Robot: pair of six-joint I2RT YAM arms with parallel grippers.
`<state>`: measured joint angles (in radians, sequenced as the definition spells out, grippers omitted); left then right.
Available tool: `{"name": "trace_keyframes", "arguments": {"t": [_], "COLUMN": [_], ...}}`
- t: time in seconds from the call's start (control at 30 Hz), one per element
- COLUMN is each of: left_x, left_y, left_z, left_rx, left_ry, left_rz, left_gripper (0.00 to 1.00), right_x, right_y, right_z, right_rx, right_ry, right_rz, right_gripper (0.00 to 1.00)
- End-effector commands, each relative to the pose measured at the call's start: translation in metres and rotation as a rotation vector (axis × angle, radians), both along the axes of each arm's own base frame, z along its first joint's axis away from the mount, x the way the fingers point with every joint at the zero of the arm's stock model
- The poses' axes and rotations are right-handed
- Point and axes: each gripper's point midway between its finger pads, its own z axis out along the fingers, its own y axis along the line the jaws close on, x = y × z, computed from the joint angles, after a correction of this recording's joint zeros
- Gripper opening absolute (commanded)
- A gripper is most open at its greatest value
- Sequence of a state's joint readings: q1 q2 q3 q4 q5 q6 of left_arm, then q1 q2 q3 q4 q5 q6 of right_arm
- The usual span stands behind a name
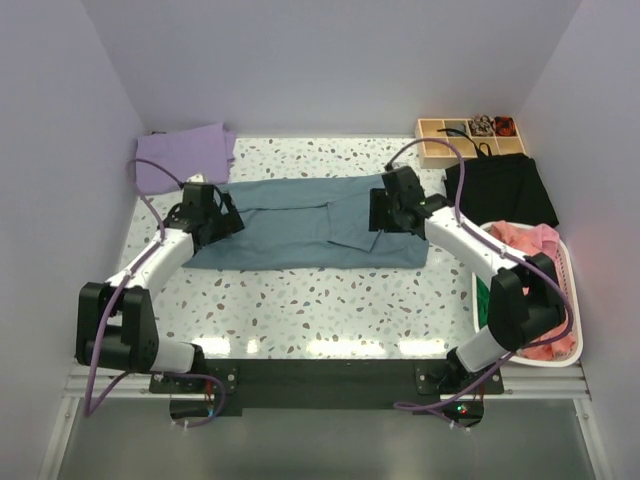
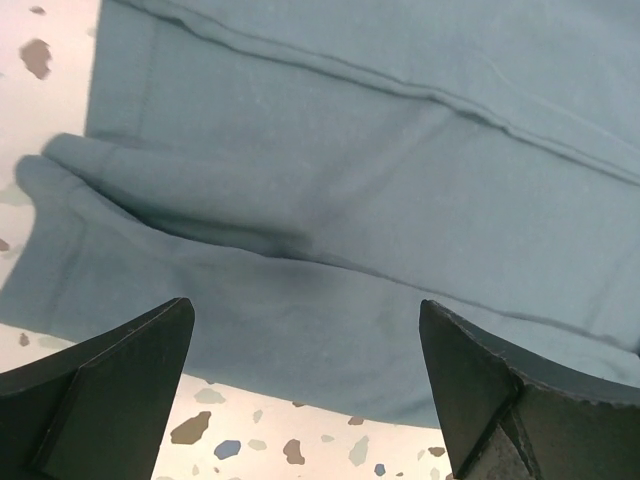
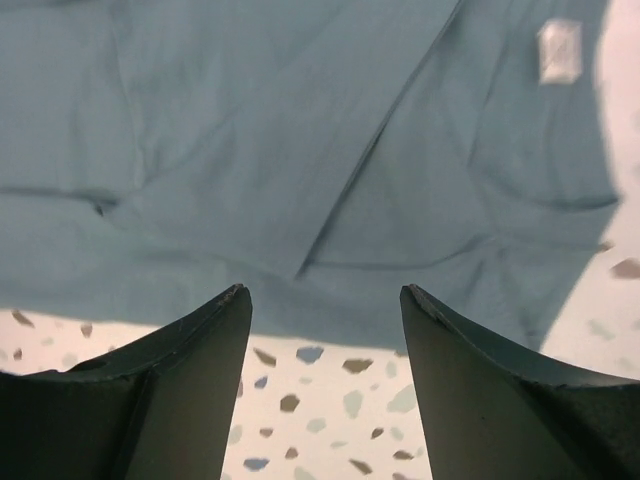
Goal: Fold and stack the t-shirts
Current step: Fold the other side of the tshirt into a rectangle
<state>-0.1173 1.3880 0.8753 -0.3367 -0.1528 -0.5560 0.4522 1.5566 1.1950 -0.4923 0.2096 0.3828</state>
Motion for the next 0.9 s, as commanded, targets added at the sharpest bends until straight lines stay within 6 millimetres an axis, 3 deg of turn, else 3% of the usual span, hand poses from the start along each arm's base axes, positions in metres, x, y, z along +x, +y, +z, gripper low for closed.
{"name": "trace_keyframes", "arguments": {"t": [0.0, 0.13, 0.4, 0.53, 0.7, 0.87], "left_x": [0.009, 0.009, 0.009, 0.010, 0.008, 0.009], "left_y": [-0.009, -0.009, -0.006, -0.007, -0.007, -0.007], "left_z": [-0.010, -0.015, -0.015, -0.017, -0.022, -0.023], "left_rx": [-0.035, -0.035, -0.015, -0.014, -0.014, -0.014], "left_ry": [-0.013, -0.008, -0.003, 0.001, 0.016, 0.018], "left_rz": [-0.047, -0.053, -0.052, -0.057, -0.058, -0.063], "left_gripper": [1.00, 1.00, 1.00, 1.00, 1.00, 1.00], "right_x": [-0.007, -0.007, -0.006, -0.006, -0.010, -0.016], "right_y": [0.037, 0.045, 0.057, 0.056, 0.047, 0.028], "right_z": [-0.017, -0.042, -0.069, -0.073, -0.066, -0.066], "right_rx": [0.260, 0.314, 0.396, 0.388, 0.362, 0.289], "right_ry": [0.037, 0.067, 0.113, 0.124, 0.111, 0.105], "right_rz": [-0.013, -0.044, -0.085, -0.100, -0.119, -0.176], "right_gripper": [0.65, 0.63, 0.54, 0.52, 0.51, 0.52]}}
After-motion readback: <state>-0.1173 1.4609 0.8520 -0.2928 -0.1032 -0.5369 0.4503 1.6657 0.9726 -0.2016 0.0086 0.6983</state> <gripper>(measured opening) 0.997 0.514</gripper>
